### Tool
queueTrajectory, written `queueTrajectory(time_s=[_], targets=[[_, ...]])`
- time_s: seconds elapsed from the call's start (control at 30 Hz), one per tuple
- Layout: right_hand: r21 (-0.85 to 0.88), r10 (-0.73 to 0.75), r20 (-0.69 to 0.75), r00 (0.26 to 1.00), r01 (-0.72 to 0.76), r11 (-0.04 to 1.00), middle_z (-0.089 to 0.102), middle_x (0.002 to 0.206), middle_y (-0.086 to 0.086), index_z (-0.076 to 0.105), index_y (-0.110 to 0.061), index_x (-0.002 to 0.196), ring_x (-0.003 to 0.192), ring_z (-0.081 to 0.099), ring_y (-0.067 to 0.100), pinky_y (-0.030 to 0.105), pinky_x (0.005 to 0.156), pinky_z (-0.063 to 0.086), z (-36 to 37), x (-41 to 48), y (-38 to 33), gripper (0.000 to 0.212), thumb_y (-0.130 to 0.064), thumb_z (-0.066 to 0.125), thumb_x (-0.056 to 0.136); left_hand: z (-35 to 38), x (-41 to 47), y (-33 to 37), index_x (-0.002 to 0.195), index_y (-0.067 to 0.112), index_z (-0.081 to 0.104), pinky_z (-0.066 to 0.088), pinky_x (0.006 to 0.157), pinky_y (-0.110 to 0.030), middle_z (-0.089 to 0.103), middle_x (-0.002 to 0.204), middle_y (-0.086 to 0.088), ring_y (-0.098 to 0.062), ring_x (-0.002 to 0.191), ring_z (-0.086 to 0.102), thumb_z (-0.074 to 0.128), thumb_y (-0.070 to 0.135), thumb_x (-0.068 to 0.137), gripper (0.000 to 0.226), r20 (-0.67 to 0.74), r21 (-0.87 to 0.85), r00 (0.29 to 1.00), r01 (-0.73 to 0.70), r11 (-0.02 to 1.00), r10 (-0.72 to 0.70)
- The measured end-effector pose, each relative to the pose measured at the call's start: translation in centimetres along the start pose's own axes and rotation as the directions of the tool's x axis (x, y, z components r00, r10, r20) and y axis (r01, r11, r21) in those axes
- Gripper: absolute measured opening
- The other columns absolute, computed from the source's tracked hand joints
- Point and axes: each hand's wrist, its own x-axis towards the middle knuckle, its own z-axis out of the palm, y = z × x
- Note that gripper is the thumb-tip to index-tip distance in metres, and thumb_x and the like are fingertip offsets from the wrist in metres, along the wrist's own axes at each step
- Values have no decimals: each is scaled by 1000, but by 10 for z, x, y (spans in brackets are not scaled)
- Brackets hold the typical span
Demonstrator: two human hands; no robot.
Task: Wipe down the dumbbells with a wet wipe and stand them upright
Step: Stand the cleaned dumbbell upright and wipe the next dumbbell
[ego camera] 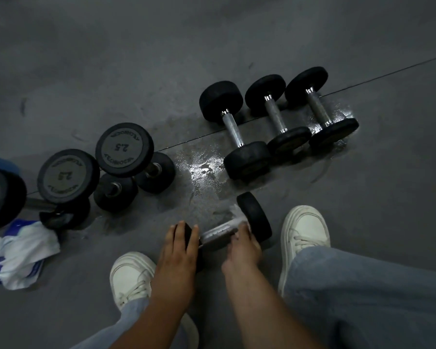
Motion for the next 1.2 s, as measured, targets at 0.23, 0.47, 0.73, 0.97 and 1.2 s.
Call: queueTrajectory(time_s=[0.23, 0.47, 0.73, 0.97, 1.2], targets=[[-8, 32, 73, 997, -31, 999, 63, 103, 10, 57, -16, 97, 84, 59, 13, 26, 75, 46, 3, -1, -8, 8, -21, 52, 99, -3, 4, -1, 143, 8, 41, 46, 100, -48, 39, 145, -22, -42, 133, 35, 88, 8, 46, 108, 13, -37, 1000, -4, 999, 4], [-53, 48, 27, 998, -47, 997, 64, 94, 7, 60, -12, 109, 76, 62, 18, 23, 56, 51, 20, 0, -8, 20, -22, 61, 92, -4, 4, -4, 143, 9, 38, 46, 100, -48, 40, 145, -21, -43, 132, 39, 89, 7, 41, 114, 37, -38, 999, -10, 999, 12], [-12, 71, 63, 996, -70, 997, 65, 97, 6, 58, -8, 125, 73, 60, 14, 23, 51, 49, 23, -1, -10, 32, -18, 56, 95, -5, 4, -3, 143, 11, 37, 48, 98, -48, 38, 145, -21, -42, 132, 37, 90, 7, 42, 114, 41, -60, 999, -6, 998, 9], [-23, 143, 179, 973, -141, 990, 68, 97, 6, 67, -17, 89, 83, 61, 22, 39, 80, 47, 28, -1, -18, 16, -20, 53, 96, -7, 4, -2, 142, 9, 40, 47, 98, -48, 42, 142, -23, -42, 131, 34, 92, 11, 38, 116, 21, -55, 1000, -21, 998, 22], [145, 153, 90, 984, -165, 975, 55, 136, 14, 57, -10, 124, 126, 53, 23, 31, 101, 43, 4, 1, -3, 30, -17, 57, 95, -17, 25, -29, 146, 5, 35, 38, 108, -46, 43, 145, -18, -41, 132, 47, 88, 21, 51, 110, 100, -75, 985, -133, 988, 140]])
